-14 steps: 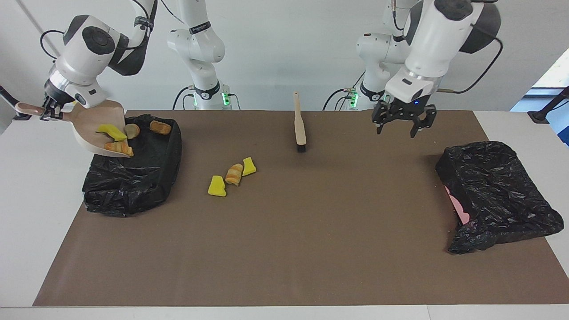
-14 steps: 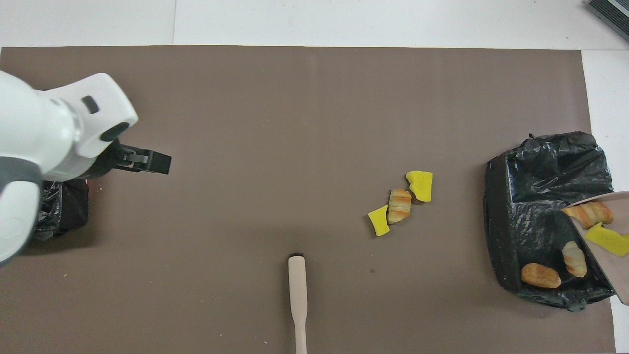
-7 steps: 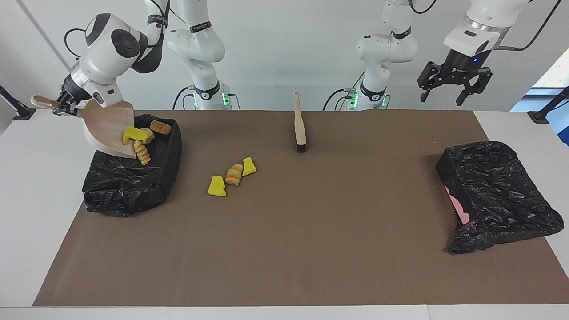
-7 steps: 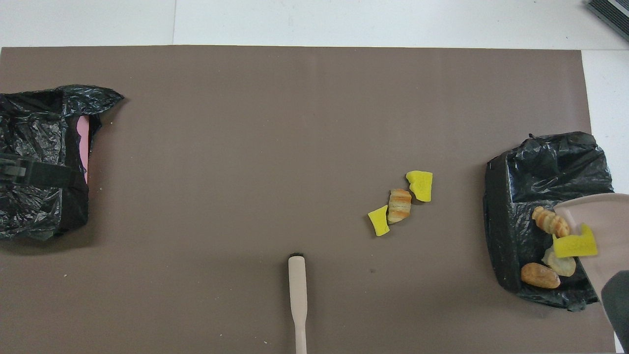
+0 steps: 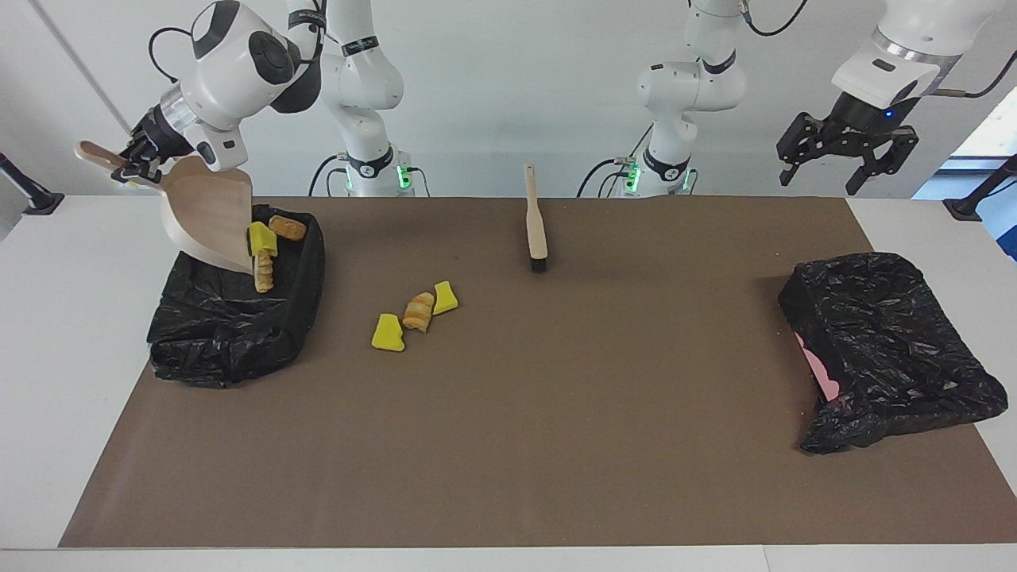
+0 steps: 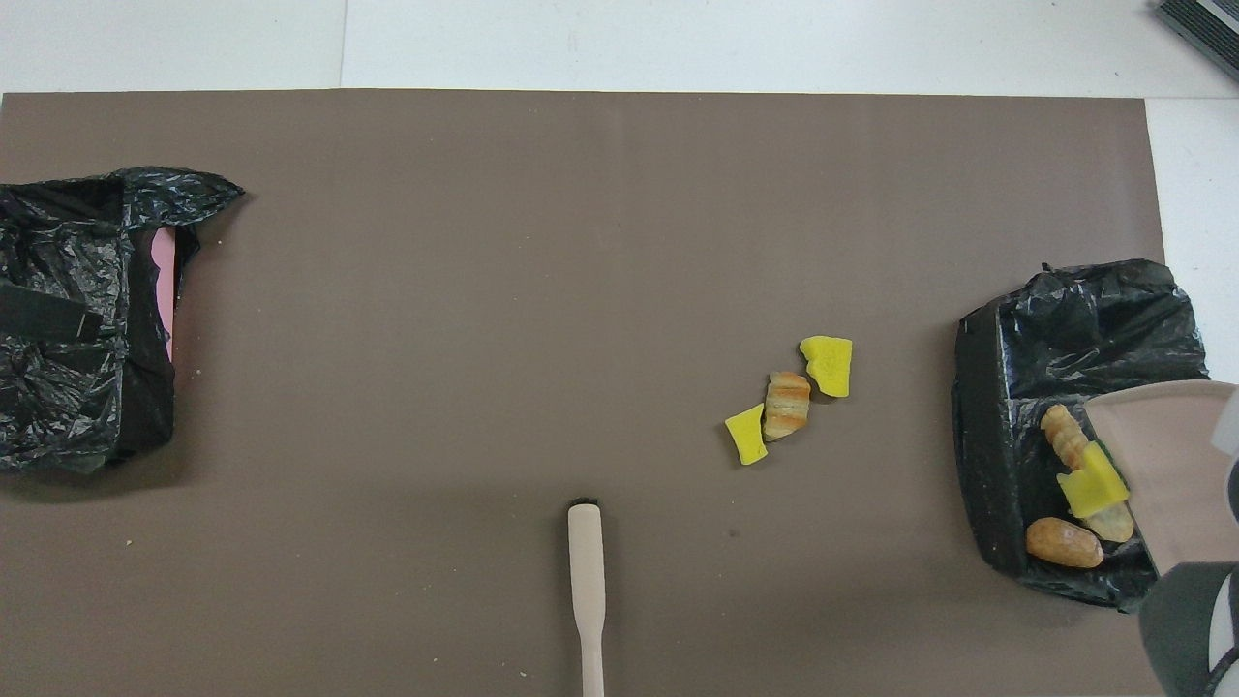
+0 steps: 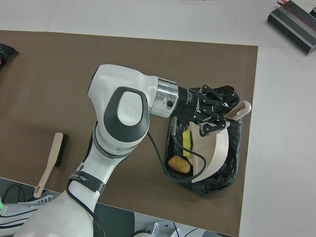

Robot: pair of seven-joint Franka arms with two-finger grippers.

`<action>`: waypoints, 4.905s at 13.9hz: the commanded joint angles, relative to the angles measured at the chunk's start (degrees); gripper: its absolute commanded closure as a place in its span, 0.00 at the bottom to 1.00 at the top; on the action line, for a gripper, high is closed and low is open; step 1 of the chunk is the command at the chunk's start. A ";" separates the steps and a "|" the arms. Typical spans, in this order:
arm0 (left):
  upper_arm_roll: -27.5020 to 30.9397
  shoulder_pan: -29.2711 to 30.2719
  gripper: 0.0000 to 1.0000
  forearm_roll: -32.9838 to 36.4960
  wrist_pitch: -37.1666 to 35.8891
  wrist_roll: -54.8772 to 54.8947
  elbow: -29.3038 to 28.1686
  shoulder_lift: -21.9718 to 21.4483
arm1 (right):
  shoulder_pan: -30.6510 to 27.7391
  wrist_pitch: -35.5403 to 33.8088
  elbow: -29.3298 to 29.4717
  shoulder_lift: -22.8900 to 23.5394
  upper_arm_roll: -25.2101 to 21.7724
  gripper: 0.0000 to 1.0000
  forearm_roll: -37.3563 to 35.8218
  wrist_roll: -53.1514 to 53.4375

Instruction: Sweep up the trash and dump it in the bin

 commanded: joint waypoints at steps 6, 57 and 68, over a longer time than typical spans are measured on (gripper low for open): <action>-0.11 0.82 0.00 -0.22 -0.92 1.45 -1.95 -2.31 | 1.64 -13.03 11.28 -0.06 4.06 1.00 14.74 9.09; -3.10 4.07 0.00 1.10 -1.10 0.92 -1.77 -2.13 | 31.96 6.46 32.24 43.48 16.64 0.00 57.12 129.52; -3.97 3.11 0.00 0.84 -2.77 0.40 -2.04 -2.66 | 42.92 17.68 -5.03 16.02 18.49 0.00 77.17 126.36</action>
